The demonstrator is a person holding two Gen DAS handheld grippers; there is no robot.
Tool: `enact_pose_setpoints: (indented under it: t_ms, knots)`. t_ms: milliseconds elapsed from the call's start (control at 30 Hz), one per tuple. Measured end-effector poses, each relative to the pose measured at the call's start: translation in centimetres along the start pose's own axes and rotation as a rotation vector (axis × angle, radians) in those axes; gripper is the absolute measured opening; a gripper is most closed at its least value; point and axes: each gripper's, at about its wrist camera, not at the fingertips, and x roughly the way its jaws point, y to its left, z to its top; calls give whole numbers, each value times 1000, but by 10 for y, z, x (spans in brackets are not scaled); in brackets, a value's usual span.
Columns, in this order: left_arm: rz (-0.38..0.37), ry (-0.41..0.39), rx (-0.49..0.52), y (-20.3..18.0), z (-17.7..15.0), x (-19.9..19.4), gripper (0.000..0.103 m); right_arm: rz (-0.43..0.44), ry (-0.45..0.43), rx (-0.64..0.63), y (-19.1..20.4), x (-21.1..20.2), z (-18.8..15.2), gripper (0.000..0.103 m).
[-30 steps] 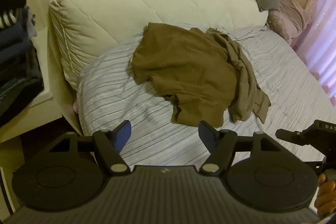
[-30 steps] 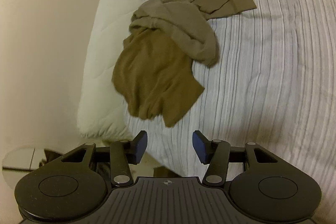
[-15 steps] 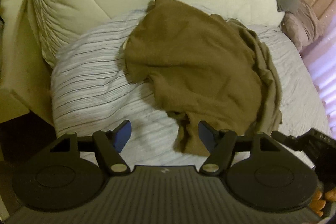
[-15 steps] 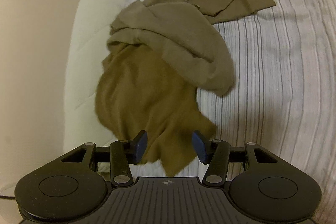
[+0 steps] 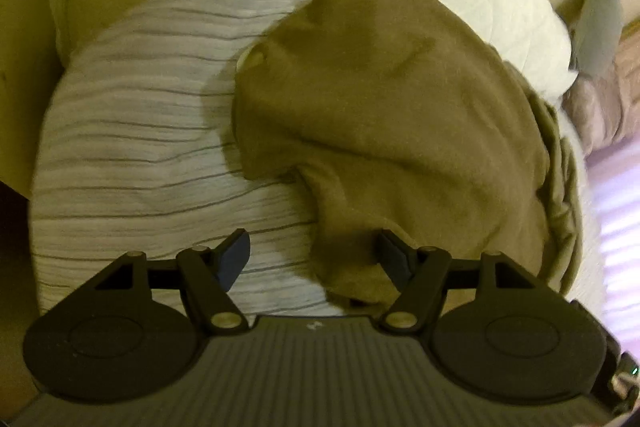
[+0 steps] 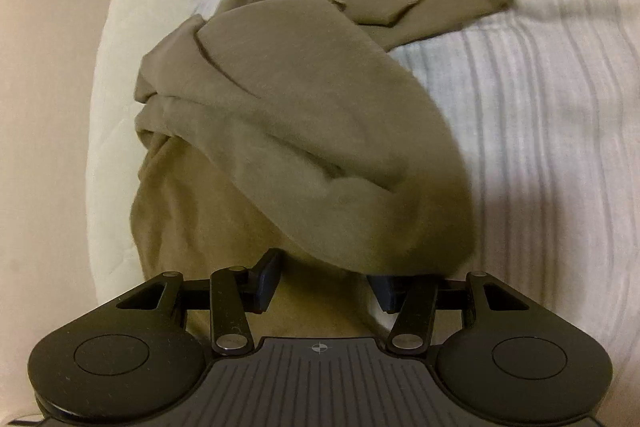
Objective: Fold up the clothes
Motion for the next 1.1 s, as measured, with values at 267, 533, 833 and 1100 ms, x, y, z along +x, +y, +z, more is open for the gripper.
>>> enact_pose_setpoints:
  t_ms: [267,533,833,1100]
  knots:
    - [-167,-92,27,-10,6,-34,8,105,9,-114,25,-30,-10,8]
    - [-362,-397,168,-50,24,-176,7,347,-16,-279,86,-109,-39,7]
    - [-623,-663,397,-125,-3,-347,7,627,-123,-468,133,-245,-100,7]
    - [-827,-619,559,-201,-90,-414,7,653,-347,-487,81,-393,-127,7]
